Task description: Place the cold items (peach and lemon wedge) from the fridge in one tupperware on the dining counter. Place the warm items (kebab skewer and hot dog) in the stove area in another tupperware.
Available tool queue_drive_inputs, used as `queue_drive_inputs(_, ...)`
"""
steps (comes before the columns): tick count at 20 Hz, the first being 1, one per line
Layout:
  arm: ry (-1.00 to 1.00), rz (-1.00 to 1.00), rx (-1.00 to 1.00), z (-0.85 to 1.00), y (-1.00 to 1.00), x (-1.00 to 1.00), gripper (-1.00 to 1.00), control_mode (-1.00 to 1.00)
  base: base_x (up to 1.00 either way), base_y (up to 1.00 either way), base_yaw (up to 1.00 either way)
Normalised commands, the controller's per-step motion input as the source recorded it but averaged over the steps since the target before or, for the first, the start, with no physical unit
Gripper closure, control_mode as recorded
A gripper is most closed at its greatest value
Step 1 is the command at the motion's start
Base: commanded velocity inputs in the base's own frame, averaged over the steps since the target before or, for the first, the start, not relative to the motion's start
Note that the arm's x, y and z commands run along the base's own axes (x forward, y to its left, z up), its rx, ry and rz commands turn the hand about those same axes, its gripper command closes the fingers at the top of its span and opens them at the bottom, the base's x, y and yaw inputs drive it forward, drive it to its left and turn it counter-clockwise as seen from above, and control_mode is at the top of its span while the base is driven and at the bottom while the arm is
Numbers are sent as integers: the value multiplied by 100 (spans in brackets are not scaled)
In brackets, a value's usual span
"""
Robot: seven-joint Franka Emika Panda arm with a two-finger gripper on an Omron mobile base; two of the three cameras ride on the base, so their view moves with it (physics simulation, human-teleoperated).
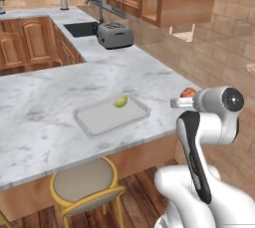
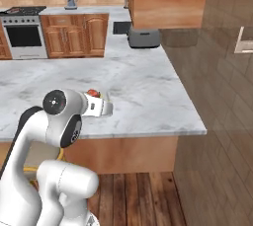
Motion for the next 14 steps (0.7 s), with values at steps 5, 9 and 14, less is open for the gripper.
queue_drive_inputs(5, -21, 10, 19, 8, -35, 36, 100, -100, 7, -13, 3)
queue_drive_inputs(9, -22, 25, 16, 0, -3, 59, 100, -100, 0, 0, 0)
queue_drive_inputs(14, -1, 34, 4, 0, 4, 66, 100, -100, 0, 0, 0)
